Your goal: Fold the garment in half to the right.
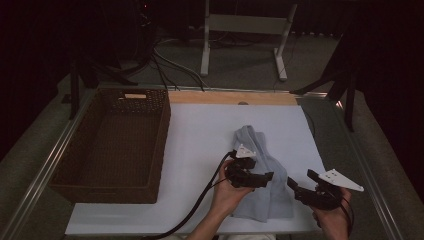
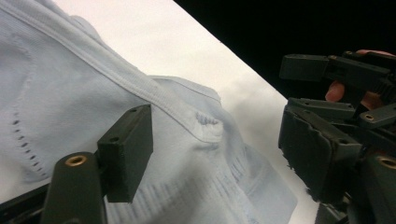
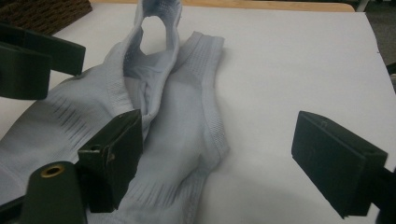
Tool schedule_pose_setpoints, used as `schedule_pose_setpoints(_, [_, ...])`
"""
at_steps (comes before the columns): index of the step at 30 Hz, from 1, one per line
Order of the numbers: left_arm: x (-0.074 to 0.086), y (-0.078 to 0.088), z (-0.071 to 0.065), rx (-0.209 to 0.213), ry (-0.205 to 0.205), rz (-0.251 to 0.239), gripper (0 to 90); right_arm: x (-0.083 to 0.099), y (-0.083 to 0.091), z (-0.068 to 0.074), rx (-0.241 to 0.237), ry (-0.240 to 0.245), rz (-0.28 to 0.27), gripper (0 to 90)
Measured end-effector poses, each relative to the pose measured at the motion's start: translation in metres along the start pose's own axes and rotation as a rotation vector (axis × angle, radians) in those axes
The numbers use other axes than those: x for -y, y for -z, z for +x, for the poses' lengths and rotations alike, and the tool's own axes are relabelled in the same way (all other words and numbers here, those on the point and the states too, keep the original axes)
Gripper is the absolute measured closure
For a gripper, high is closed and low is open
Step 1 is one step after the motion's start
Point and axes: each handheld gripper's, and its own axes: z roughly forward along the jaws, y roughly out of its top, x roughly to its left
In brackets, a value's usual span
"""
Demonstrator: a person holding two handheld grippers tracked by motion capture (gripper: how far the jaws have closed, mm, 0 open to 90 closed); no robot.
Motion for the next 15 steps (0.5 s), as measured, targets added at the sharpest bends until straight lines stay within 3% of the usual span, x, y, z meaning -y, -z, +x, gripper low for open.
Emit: schedule_pose_setpoints(15, [-0.002,0.015,0.008,-0.108,-0.021,-0.064,20.2,-0.005,-0.002,0.006,-0.019,0.016,0.007,17.1])
